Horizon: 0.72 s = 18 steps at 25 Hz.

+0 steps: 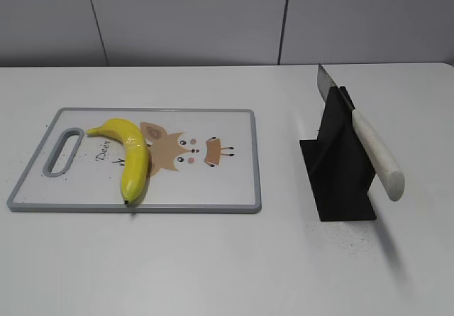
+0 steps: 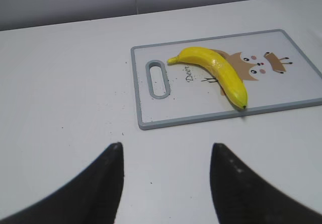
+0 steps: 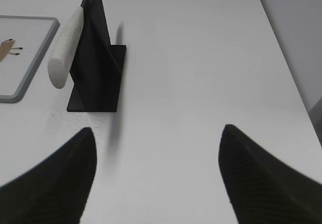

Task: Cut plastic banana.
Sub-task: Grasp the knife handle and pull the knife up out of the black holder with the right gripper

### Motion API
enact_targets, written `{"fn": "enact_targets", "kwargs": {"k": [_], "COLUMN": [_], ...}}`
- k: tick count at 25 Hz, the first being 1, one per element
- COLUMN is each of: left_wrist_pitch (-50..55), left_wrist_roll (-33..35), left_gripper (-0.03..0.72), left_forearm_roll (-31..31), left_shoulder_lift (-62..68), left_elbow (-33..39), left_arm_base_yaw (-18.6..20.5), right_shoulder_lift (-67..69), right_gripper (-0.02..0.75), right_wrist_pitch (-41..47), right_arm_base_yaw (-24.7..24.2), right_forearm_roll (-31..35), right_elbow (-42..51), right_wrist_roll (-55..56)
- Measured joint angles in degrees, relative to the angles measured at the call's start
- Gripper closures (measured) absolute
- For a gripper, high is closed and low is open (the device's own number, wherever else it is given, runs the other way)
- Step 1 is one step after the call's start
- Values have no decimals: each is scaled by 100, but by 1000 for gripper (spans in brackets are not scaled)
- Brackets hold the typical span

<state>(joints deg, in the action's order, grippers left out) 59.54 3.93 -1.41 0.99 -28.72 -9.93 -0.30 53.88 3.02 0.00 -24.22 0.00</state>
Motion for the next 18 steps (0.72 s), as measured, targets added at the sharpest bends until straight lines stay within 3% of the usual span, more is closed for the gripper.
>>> {"fn": "enact_targets", "kwargs": {"k": [18], "left_wrist_pitch": [0], "left_wrist_roll": [0], "left_gripper": [161], "left_forearm_roll": [0], "left_shoulder_lift": [0], "left_elbow": [0], "left_arm_base_yaw": [0], "right_shoulder_lift": [0], "right_gripper": [148], "right_wrist_pitch": [0], "right_arm_base_yaw": [0], "right_forearm_roll": [0], "right_elbow": [0], "right_wrist_roll": [0]}}
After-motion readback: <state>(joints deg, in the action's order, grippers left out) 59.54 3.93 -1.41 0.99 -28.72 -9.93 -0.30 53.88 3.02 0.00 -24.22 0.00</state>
